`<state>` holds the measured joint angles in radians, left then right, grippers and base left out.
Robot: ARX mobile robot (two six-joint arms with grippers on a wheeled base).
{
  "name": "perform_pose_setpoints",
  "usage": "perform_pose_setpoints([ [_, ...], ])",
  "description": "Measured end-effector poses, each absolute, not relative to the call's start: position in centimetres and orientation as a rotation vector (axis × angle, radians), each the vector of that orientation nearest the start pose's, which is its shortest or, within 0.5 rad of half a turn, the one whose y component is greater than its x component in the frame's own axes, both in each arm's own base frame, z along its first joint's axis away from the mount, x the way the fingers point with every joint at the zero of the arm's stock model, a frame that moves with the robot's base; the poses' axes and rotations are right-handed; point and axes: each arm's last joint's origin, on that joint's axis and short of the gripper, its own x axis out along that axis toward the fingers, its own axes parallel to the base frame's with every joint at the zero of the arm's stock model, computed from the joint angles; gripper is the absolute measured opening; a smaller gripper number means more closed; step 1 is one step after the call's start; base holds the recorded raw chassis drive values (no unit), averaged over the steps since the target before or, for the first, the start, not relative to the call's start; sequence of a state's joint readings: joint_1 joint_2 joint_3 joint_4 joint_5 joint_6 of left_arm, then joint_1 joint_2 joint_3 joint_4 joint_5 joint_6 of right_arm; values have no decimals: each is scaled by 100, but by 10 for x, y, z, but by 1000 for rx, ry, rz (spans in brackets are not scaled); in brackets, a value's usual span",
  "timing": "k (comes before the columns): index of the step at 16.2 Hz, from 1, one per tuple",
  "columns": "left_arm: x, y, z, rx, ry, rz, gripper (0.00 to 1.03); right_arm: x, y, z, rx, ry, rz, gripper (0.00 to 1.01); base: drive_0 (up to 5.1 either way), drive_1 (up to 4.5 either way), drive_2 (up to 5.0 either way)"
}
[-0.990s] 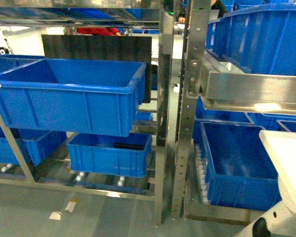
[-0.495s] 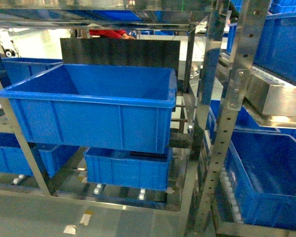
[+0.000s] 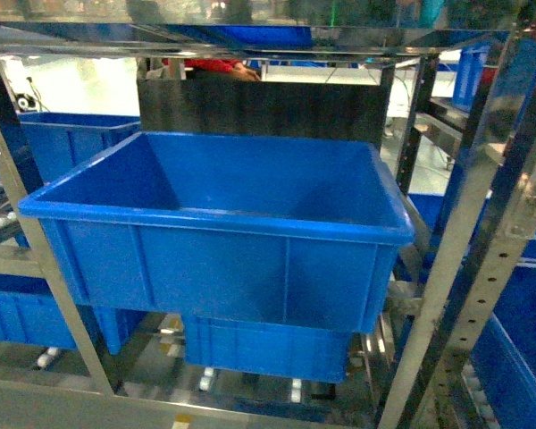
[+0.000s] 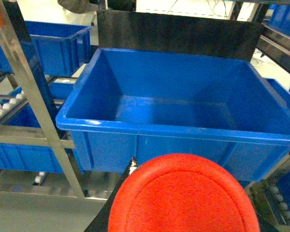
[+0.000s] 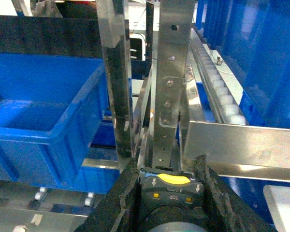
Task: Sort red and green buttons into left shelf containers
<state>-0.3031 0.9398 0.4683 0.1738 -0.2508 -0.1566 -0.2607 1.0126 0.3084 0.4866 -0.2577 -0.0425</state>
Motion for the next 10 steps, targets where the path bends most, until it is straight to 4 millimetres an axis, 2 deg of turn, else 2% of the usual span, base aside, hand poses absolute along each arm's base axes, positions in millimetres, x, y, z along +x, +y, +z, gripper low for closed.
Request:
perform_pose_setpoints([
  [10, 194, -53, 231, -74, 291, -29, 24, 194, -44, 193, 15, 215, 2, 29, -482, 354, 121],
])
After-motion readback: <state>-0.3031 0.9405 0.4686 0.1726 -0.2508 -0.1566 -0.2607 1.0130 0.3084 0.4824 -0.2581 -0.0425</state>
